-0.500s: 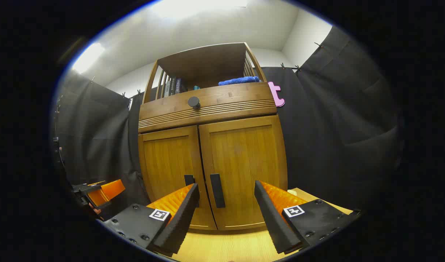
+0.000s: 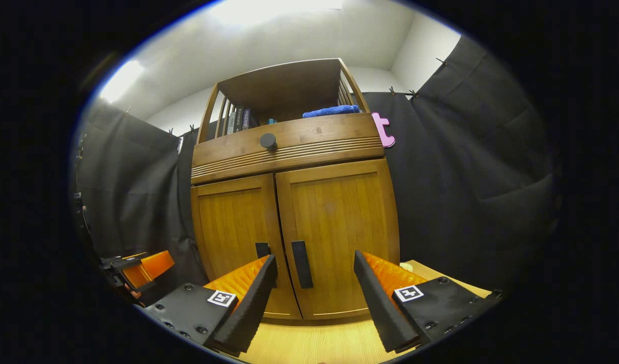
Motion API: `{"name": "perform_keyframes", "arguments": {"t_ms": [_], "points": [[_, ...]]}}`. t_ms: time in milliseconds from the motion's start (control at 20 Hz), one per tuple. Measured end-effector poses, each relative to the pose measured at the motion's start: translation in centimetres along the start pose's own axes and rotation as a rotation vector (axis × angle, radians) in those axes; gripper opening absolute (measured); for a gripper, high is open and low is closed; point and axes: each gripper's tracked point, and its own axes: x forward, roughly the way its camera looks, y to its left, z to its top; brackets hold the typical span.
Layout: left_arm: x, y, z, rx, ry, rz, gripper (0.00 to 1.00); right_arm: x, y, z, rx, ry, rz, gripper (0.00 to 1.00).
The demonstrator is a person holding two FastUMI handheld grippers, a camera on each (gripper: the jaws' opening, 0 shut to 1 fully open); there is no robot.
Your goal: Open the right door of the double-door shoe cabinet with the right hand, and open the left door with the left hand.
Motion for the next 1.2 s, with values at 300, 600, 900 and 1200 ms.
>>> {"name": "perform_keyframes", "arguments": {"t_ms": [300,600,900,1200], "points": [[0.0,0.02,-0.14,0.0,0.006,0.001,0.91,0.26,0.12,0.08,0.003,0.0,0.0,1.0],[-0.02,0.1,-0.15,-0.002,0.011,0.009,0.91,0.25,0.11,-0.17,0.005,0.008,0.002,0.98],[-0.01,0.12,-0.24,0.004,0.016,0.012,0.91,0.52,0.06,-0.31,0.014,0.009,-0.001,0.98],[0.12,0.11,-0.46,0.006,0.021,0.01,0.91,1.0,0.01,-0.85,0.021,0.02,-0.005,0.98]]}}
